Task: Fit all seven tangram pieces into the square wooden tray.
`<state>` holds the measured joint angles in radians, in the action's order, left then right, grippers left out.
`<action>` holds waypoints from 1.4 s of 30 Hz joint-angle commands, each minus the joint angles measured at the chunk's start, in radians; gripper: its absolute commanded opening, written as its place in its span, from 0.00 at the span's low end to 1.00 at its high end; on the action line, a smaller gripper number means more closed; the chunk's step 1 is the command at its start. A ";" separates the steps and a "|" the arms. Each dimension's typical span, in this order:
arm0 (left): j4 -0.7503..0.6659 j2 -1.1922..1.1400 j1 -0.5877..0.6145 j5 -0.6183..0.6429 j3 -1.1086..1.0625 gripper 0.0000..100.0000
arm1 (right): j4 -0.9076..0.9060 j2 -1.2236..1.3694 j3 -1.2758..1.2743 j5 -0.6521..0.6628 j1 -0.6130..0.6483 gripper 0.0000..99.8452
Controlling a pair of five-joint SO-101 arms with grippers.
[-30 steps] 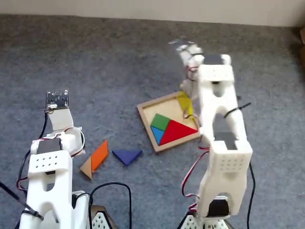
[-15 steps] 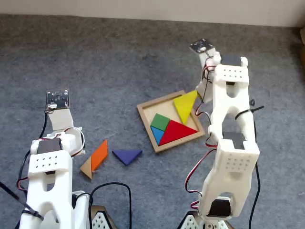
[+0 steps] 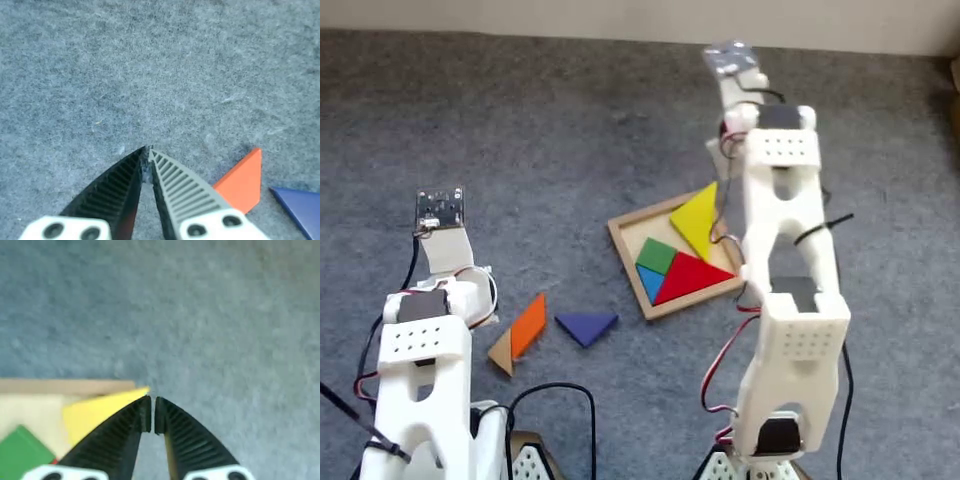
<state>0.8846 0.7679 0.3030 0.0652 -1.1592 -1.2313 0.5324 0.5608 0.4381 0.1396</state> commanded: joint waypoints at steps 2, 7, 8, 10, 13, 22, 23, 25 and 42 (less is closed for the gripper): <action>-0.015 0.022 0.008 -0.009 0.004 0.00 | 0.134 -0.016 0.016 -0.015 0.088 0.02; -0.015 0.022 0.008 -0.009 0.004 0.00 | 0.240 0.081 -0.059 -0.012 0.110 0.02; -0.015 0.022 0.010 -0.009 0.004 0.00 | 0.239 0.094 -0.058 -0.011 0.104 0.02; -0.015 0.022 0.010 -0.009 0.004 0.00 | 0.239 0.122 -0.059 -0.009 0.076 0.02; -0.015 0.022 0.008 -0.009 0.004 0.00 | 0.239 0.153 -0.059 -0.008 0.038 0.02; -0.015 0.022 0.008 -0.009 0.004 0.00 | 0.234 0.159 -0.067 -0.008 -0.025 0.02; -0.015 0.022 0.008 -0.009 0.004 0.00 | 0.216 0.160 -0.067 -0.008 -0.030 0.02; -0.015 0.022 0.008 -0.009 0.004 0.00 | 0.166 0.159 -0.061 -0.008 -0.042 0.02; -0.015 0.022 0.008 -0.009 0.004 0.00 | -0.137 0.068 -0.064 -0.008 -0.076 0.02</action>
<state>0.8846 0.7679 0.3030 0.0652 -1.1592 -1.3387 0.7089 0.4902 0.4319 0.0783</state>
